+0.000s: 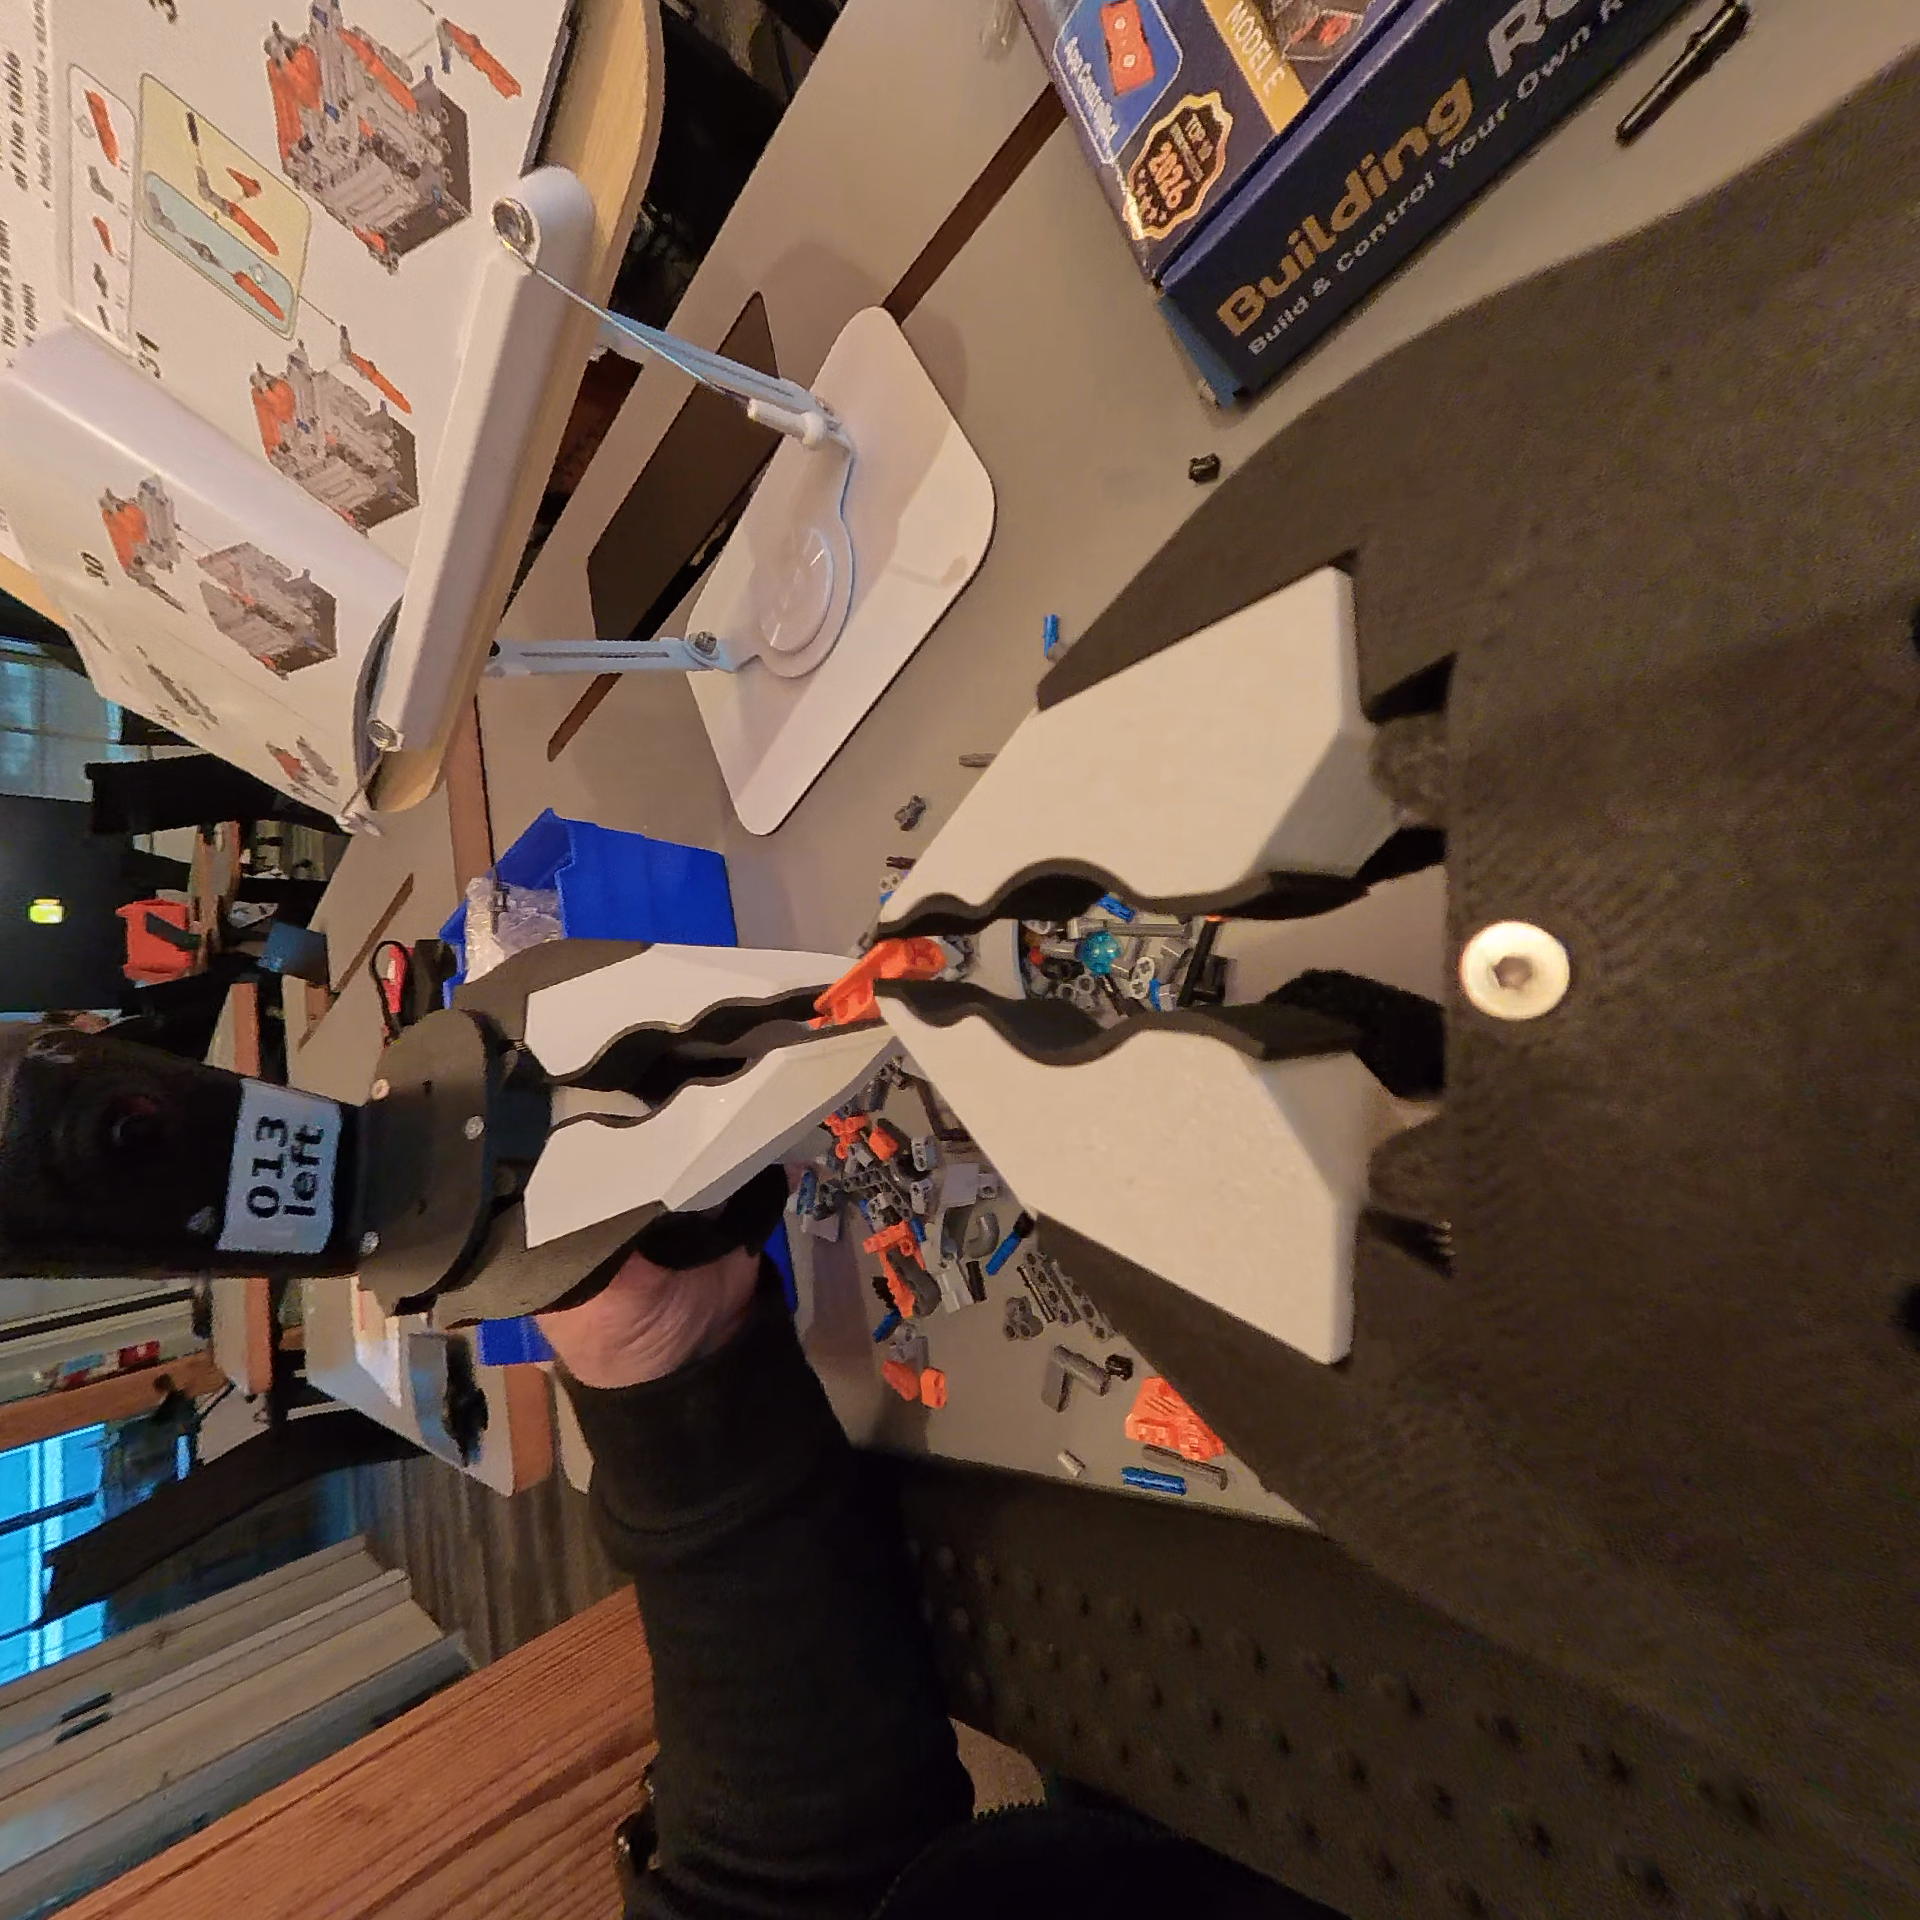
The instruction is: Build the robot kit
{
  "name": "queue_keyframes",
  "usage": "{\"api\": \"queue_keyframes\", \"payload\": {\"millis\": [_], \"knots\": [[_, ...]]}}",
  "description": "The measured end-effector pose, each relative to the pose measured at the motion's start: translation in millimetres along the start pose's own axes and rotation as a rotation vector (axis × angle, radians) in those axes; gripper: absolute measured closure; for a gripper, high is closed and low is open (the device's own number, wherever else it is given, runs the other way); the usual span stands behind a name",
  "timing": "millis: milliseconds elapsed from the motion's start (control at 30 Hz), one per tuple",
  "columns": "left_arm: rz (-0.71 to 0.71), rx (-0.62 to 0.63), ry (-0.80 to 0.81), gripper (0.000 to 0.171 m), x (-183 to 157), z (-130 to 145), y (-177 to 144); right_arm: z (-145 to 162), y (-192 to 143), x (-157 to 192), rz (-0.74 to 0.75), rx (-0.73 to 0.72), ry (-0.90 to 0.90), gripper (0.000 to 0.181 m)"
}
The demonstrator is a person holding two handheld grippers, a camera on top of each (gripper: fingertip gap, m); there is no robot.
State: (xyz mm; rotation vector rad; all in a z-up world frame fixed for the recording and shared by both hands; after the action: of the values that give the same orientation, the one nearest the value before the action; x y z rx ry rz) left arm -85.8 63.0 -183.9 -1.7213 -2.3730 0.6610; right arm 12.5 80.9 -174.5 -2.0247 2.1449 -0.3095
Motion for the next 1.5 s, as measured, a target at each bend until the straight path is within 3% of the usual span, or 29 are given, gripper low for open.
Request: {"api": "queue_keyframes", "payload": {"millis": [300,600,867,1500], "knots": [[-0.042,0.099,0.029,0.167,2.1,10.8,6.7,16.7,4.3,-1.1,0.015,0.154,-0.036,0.177],[-0.122,0.221,0.078,0.167,7.1,24.1,16.0,19.2,4.8,1.4,0.118,0.25,-0.181,0.165],[-0.162,0.342,0.18,0.167,1.9,35.7,32.2,41.0,17.4,5.8,0.113,0.416,-0.261,0.173],[-0.163,0.387,0.198,0.161,3.4,45.5,42.4,62.8,15.8,4.8,0.061,0.581,-0.233,0.181]]}}
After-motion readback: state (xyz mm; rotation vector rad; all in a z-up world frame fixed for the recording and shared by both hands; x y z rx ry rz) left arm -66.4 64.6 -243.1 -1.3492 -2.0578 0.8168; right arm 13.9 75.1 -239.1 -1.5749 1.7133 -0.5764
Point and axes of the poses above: each gripper's, where its closed fingertips meet, y out along the fingers, z out of its underside, x = y × z across the jaws, the point moved 5 cm from there along -y, back along the fingers, and after that the axes turned 3 degrees about x, right-handed, at the moved point
